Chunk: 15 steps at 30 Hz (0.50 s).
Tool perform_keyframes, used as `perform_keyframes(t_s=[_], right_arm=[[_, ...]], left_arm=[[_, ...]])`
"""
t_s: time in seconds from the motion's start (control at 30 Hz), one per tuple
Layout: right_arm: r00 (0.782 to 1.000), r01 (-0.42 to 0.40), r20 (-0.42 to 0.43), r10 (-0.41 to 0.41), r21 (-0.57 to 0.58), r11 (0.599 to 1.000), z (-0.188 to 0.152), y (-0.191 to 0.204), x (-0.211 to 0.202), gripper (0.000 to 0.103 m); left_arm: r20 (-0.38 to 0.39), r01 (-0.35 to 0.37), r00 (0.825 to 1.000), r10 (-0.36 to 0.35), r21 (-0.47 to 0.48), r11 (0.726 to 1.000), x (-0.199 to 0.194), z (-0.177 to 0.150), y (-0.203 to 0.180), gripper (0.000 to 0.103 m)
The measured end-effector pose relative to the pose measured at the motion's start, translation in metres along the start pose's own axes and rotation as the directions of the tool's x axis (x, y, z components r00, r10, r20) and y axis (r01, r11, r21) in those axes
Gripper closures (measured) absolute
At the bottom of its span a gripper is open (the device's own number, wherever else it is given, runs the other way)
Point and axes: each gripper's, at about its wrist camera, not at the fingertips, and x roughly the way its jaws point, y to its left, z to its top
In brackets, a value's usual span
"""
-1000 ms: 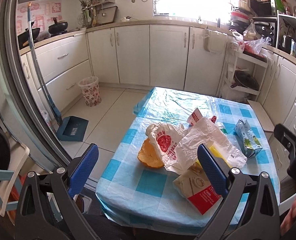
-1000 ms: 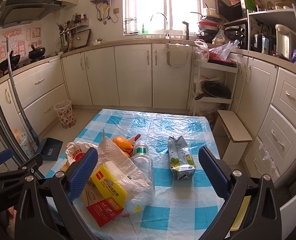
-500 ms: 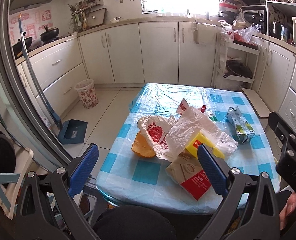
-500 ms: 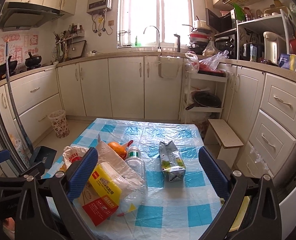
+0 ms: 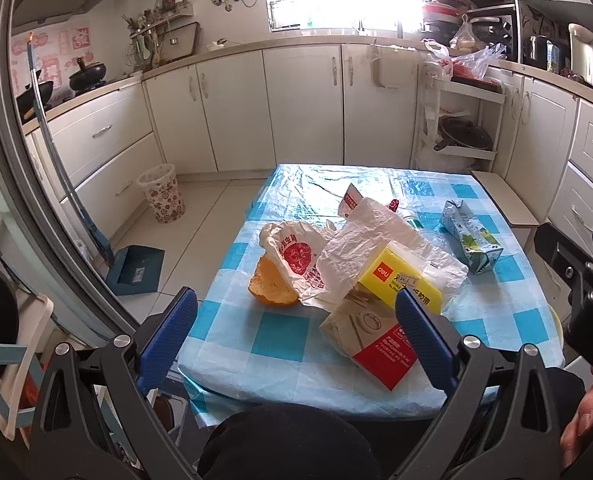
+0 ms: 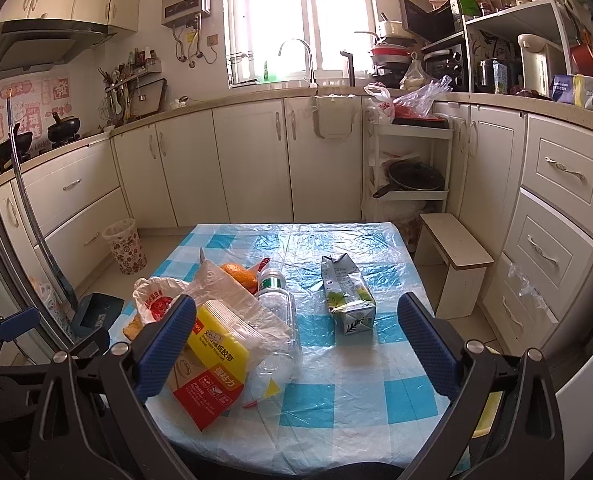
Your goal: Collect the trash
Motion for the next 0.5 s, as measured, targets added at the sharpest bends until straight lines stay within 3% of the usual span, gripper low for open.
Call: perform_keyframes(t_s=[0.5], right_arm=[[0.998, 0.059, -0.002, -0.059, -0.011, 0.998, -0.0030, 0.0006, 0.0017, 0.006]], left_arm=[[0.035, 0.006, 0.999, -0.006, 0.007, 1.000, -0.0039, -0.0007, 0.0062, 0.008]])
